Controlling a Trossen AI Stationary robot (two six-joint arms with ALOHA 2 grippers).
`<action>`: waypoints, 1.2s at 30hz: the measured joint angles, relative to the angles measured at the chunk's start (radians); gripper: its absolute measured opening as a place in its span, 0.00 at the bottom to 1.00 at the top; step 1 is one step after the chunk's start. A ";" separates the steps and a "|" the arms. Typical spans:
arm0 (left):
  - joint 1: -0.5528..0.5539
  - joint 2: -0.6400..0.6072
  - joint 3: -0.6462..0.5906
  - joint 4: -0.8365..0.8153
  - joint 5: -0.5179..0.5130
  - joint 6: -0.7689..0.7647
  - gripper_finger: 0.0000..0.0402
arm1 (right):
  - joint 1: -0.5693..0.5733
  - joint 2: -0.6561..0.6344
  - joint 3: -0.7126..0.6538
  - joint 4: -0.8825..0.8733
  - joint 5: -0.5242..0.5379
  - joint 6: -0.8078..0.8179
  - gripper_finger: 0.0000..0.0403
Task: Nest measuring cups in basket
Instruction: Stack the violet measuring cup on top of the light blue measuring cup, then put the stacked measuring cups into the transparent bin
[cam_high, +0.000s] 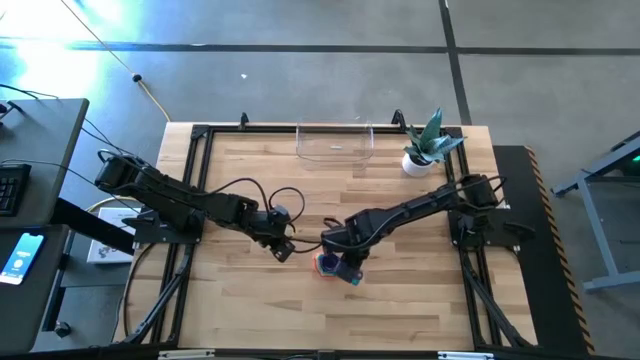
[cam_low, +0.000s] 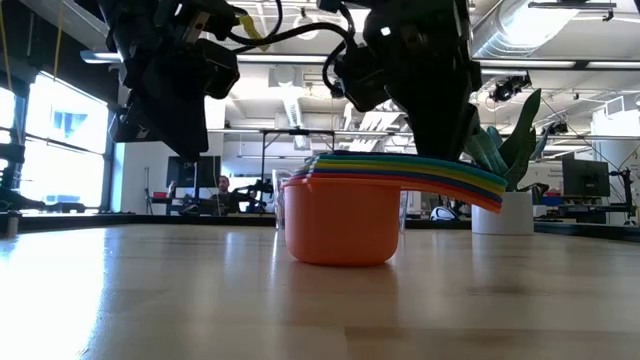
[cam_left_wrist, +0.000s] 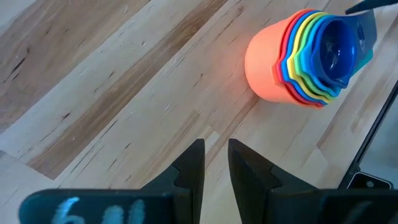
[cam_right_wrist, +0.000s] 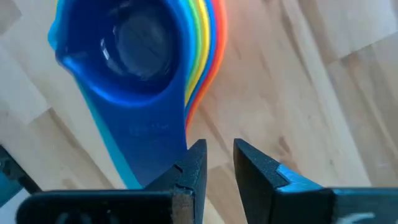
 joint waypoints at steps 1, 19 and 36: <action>0.000 0.000 0.000 0.000 0.000 0.005 0.16 | 0.004 0.000 0.002 -0.002 -0.003 0.005 0.18; -0.008 -0.052 0.000 -0.016 0.125 0.147 0.16 | -0.009 -0.017 0.004 -0.048 -0.005 0.055 0.18; -0.027 -0.409 -0.084 -0.075 -0.002 0.352 0.16 | -0.005 -0.107 0.006 -0.049 0.021 0.161 0.18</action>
